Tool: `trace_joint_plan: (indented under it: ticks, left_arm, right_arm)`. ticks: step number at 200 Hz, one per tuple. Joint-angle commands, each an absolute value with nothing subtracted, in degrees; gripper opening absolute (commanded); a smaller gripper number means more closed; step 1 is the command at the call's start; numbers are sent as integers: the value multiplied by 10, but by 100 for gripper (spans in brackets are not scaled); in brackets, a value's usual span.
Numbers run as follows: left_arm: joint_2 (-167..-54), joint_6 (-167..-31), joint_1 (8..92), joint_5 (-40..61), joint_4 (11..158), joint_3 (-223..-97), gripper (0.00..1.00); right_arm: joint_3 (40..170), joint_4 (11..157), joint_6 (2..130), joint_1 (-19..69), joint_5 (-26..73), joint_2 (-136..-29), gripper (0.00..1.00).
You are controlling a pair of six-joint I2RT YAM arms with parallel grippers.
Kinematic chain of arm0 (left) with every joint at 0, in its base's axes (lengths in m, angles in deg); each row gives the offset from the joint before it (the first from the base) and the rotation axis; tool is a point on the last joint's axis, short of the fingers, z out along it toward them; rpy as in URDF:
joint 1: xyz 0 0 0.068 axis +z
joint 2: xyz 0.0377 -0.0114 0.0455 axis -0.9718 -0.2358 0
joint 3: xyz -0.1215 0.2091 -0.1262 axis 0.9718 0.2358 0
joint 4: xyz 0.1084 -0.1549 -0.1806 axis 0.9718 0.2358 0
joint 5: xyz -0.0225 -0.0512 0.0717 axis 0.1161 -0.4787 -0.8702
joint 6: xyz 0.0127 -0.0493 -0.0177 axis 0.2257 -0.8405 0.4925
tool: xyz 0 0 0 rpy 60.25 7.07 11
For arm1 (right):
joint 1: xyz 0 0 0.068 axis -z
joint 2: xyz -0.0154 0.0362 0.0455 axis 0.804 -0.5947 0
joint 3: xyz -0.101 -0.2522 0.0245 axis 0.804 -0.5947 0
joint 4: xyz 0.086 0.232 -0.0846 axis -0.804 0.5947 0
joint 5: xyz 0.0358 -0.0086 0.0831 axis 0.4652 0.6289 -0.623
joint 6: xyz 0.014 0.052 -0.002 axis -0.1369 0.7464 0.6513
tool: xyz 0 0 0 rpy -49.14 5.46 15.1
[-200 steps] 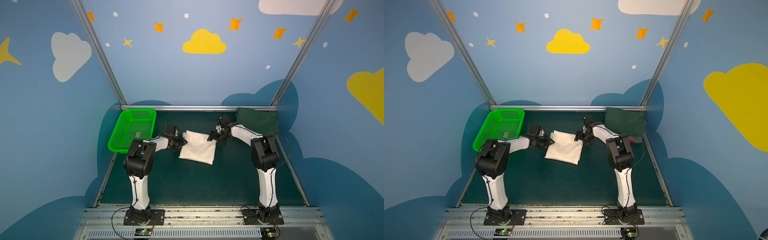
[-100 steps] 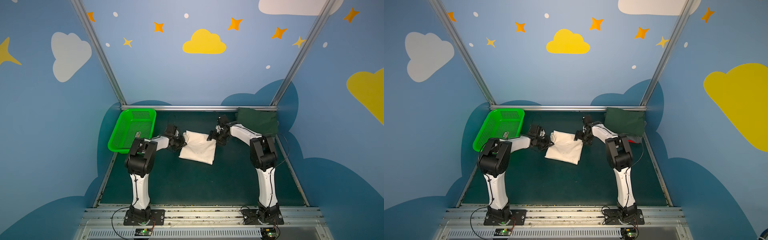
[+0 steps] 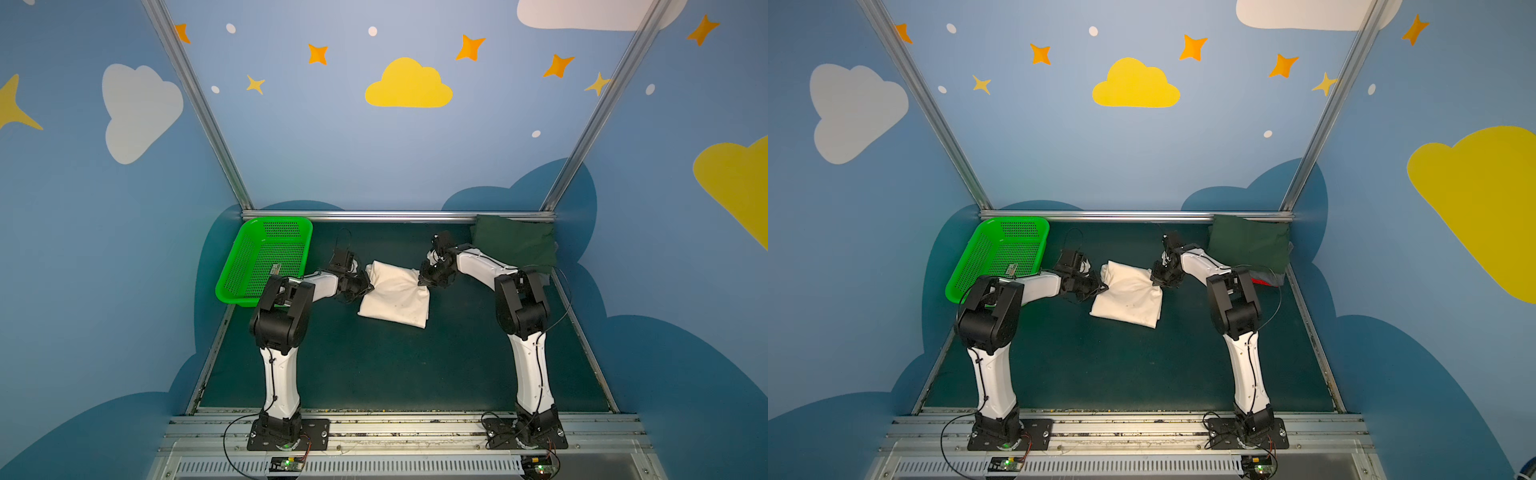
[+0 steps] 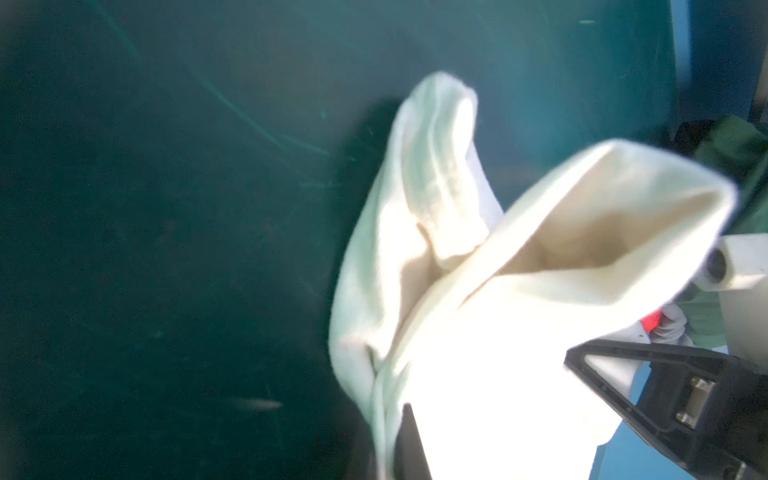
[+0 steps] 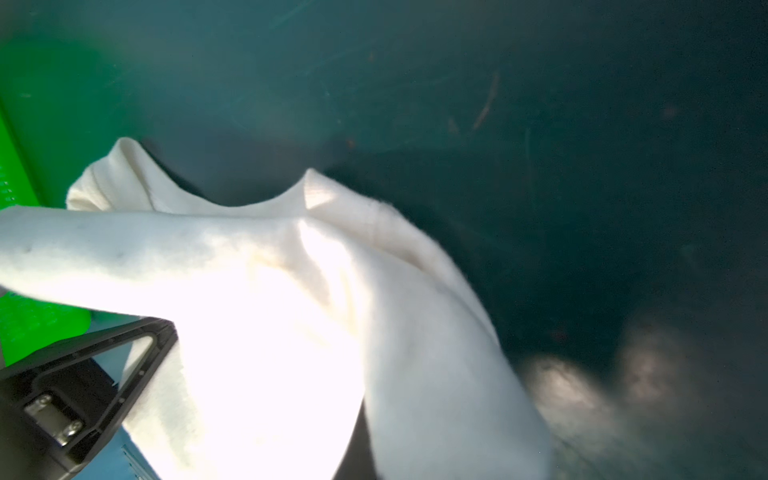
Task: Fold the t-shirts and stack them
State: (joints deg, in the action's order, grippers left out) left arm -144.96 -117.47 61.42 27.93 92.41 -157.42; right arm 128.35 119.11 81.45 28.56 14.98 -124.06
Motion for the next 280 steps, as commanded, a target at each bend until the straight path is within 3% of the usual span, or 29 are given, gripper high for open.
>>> trace_joint_plan:
  ticks: [1,46,142,195,280]
  left_arm:
    - [-1438,-1168,607,265,970,-1553,42]
    - [-1382,-1152,606,229,1002,-1549,100]
    - [-1324,-1149,606,194,1026,-1524,100]
    - [-1325,-1150,607,185,1034,-1522,100]
    - [-1313,-1153,606,173,1036,-1500,100]
  right_arm:
    - [1323,1237,788,290,177,-1236,0]
    - [1381,1297,755,322,240,-1205,0]
    - [1566,1404,661,376,311,-1219,0]
    - [1739,1453,602,403,360,-1261,0]
    - [1780,1392,648,595,277,-1265,0]
